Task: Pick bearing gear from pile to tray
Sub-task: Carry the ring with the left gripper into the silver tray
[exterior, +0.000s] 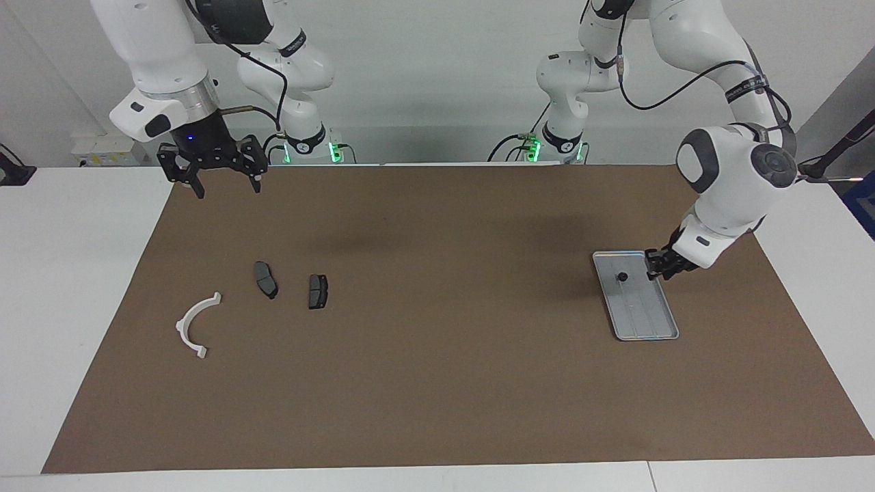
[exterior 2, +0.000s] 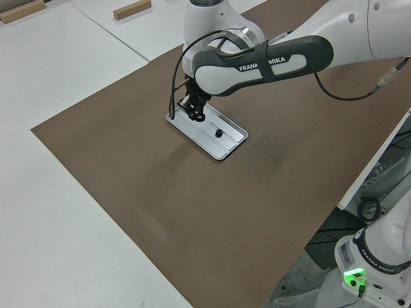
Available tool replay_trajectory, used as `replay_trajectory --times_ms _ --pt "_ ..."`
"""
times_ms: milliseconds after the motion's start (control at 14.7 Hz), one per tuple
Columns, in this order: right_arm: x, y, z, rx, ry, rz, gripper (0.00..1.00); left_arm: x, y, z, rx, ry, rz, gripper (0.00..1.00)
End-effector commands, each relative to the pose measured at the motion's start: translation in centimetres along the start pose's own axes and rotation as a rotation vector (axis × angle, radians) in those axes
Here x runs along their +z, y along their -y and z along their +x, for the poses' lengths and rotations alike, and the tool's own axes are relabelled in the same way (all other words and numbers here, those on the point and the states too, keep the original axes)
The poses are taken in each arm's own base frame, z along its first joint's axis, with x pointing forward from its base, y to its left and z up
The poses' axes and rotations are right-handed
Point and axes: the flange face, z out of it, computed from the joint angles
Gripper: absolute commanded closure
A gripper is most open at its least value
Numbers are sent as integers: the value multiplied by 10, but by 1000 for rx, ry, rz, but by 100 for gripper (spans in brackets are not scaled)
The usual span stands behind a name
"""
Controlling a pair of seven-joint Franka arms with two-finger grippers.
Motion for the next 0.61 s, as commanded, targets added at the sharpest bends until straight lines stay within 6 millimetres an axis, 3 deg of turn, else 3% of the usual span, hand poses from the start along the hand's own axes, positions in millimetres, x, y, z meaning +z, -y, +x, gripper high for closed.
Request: replay_trajectory --times_ms 0,136,545 --pt "-5 0 -4 -17 3 20 0 11 -8 3 1 -36 -7 100" --pt "-5 1 -4 -18 3 18 0 24 -9 6 1 -45 -4 100" --pt "-5 1 -4 -20 5 19 0 38 -14 10 -19 -67 0 100"
